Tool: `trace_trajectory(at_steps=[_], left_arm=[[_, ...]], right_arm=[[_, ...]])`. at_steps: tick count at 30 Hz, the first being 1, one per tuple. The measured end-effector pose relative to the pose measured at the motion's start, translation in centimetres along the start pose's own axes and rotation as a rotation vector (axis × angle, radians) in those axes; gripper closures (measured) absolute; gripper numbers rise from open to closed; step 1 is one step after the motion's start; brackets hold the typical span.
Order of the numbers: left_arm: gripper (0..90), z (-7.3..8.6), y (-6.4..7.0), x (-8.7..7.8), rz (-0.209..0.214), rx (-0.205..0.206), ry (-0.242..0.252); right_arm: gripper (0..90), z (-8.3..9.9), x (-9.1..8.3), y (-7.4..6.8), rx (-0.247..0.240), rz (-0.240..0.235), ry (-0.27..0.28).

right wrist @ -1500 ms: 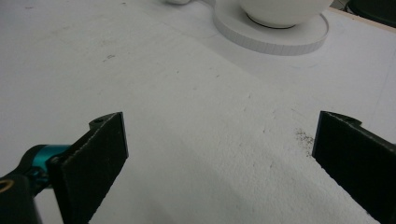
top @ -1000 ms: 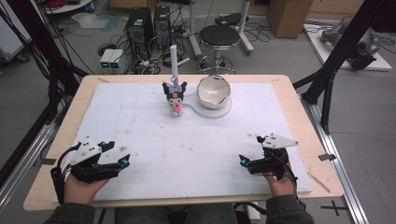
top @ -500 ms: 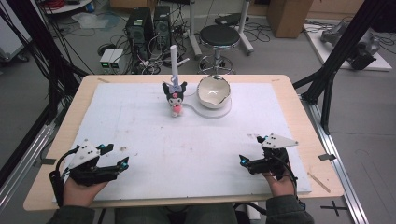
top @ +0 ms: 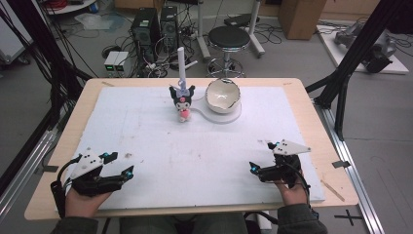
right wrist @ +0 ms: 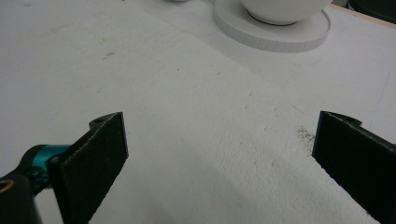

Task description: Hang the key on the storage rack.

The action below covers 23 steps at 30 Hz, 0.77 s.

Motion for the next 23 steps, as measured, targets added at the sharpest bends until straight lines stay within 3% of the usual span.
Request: trace_trajectory(at_steps=[23], left_arm=[[27.6, 0.96, -0.11, -0.16, -0.009, -0.01, 0.005]], right_arm=[[2.4, 0.02, 0.03, -0.09, 0.003, -0.005, -0.002]])
Point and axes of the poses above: each handheld gripper's, and its own axes: x roughly forward along the jaws, z roughly out of its underside, y roughly to its right, the point moved 8 cm from there along x, roughly forward along the jaws, and after that the axes turned 13 degrees about z, right-handed, at the moved point
